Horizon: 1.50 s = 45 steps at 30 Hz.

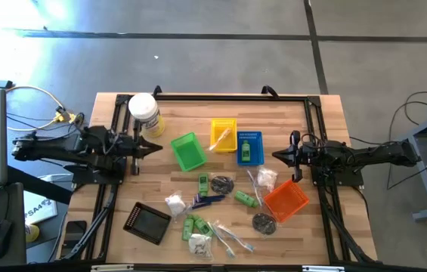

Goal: Pick & Place Travel size toiletries
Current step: Put the blue razor into the green basket

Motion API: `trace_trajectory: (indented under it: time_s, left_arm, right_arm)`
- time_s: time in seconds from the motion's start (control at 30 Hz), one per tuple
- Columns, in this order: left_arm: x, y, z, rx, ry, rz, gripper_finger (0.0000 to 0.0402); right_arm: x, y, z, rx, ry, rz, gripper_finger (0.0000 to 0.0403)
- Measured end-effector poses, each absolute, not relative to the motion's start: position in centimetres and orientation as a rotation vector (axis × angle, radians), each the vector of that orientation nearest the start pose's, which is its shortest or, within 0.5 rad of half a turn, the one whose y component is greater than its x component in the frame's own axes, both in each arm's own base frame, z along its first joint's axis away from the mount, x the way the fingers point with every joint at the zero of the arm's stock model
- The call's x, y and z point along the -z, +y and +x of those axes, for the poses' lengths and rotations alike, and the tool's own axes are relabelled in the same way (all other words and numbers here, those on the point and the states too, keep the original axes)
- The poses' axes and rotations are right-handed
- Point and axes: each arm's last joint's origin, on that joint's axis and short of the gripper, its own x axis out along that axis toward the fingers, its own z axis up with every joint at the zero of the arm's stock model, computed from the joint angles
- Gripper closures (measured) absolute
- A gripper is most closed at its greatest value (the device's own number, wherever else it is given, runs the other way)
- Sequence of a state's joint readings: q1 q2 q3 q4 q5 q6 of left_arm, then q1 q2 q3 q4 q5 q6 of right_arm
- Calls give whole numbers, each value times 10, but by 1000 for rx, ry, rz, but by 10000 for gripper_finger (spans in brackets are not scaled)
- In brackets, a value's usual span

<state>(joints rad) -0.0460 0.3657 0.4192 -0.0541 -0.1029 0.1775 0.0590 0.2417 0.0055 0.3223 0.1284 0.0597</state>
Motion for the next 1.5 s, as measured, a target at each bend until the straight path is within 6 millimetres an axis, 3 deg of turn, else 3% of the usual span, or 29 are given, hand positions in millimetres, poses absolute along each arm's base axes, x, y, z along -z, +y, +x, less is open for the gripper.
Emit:
trace_trajectory:
  time_s: [0.27,0.73,1.23,1.5]
  left_arm:
    - [-220,-2,107,-48,21,182,401]
    - [-167,-2,105,-45,95,109,401]
    - [-160,-2,105,-47,91,79,401]
    - [-160,-2,105,-63,94,46,401]
  right_arm:
    - [-176,3,112,66,-91,68,400]
    - [-174,3,112,67,-69,66,400]
    - [-175,3,112,69,-73,93,400]
    - [-199,3,120,85,-98,118,400]
